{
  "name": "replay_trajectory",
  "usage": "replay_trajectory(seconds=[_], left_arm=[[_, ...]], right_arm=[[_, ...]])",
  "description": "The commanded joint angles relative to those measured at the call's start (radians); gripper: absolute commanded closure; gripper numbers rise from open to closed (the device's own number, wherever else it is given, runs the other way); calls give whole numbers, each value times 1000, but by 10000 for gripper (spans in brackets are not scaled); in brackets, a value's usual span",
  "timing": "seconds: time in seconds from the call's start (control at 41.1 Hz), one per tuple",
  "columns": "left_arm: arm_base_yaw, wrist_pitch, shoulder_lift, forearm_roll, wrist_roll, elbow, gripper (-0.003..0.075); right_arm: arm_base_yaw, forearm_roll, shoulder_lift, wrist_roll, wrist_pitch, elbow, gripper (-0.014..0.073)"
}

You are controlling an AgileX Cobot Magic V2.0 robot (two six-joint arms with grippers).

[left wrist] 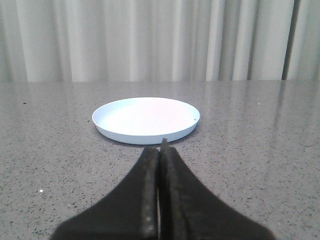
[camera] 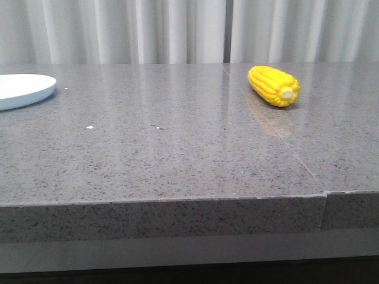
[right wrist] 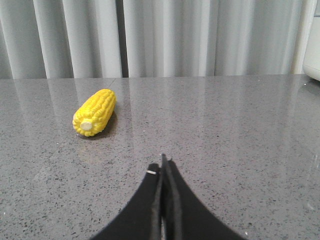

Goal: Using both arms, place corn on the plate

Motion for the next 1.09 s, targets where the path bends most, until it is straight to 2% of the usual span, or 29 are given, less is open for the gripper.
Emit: replay_trajectory(seconds=[0.0, 0.535, 0.705, 0.827, 1.07], left_arm=[[1, -85, -18, -9, -2, 1, 740], [1, -85, -18, -9, -2, 1, 740], [1, -118, -18, -1, -2, 0, 740], [-1, -132, -18, -1, -2, -58, 740], [-1, -45, 15, -1, -2, -324, 740]], right_arm=[[1, -12, -12, -4, -77, -16, 713], [1, -12, -12, -4, -78, -16, 713], [1, -11, -12, -4, -122, -21, 713], [1, -10, -12, -4, -116, -101, 713], [1, -11, 31, -4, 91, -390, 713]])
